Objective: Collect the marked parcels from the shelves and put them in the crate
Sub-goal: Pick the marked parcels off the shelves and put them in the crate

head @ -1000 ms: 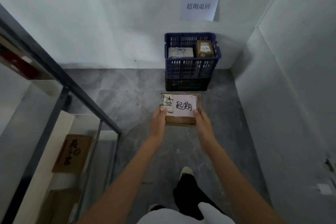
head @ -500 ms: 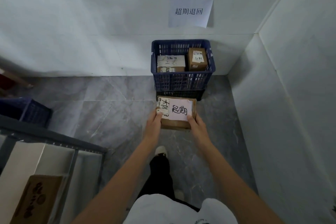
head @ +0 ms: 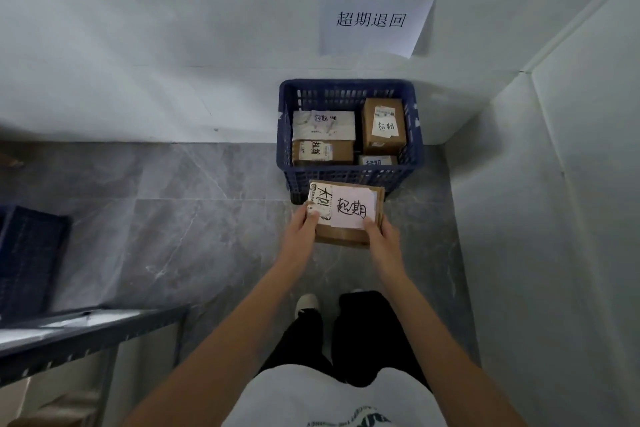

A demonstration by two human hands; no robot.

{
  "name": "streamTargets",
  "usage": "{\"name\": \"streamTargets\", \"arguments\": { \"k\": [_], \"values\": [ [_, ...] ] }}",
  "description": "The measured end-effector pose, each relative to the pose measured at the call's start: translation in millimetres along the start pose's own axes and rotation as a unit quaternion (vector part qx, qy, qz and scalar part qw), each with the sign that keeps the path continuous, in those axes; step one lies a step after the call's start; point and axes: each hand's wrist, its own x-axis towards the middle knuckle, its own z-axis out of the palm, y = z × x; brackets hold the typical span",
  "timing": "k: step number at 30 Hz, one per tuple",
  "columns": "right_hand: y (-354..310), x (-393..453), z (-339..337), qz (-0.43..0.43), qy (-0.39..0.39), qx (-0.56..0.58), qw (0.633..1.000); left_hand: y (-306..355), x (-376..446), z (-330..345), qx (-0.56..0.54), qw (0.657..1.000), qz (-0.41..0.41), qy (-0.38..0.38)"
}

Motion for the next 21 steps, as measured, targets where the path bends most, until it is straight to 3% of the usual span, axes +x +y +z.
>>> {"name": "streamTargets", "arguments": {
  "k": [6, 13, 21],
  "values": [
    [-27, 96, -12, 0.044, -0.016, 0.033, 0.998, 24, 95, 32, 0.019, 0.998, -0.054, 0.006],
    [-26, 266, -36, 0.072, -0.035, 0.077, 0.994, 44, 249, 118, 0.021, 0.994, -0.095, 0.038],
    [-4, 402, -62, 0.123, -0.049, 0.035, 0.991, 9, 364, 177, -0.038, 0.979, -0.196, 0.04]
  ]
}}
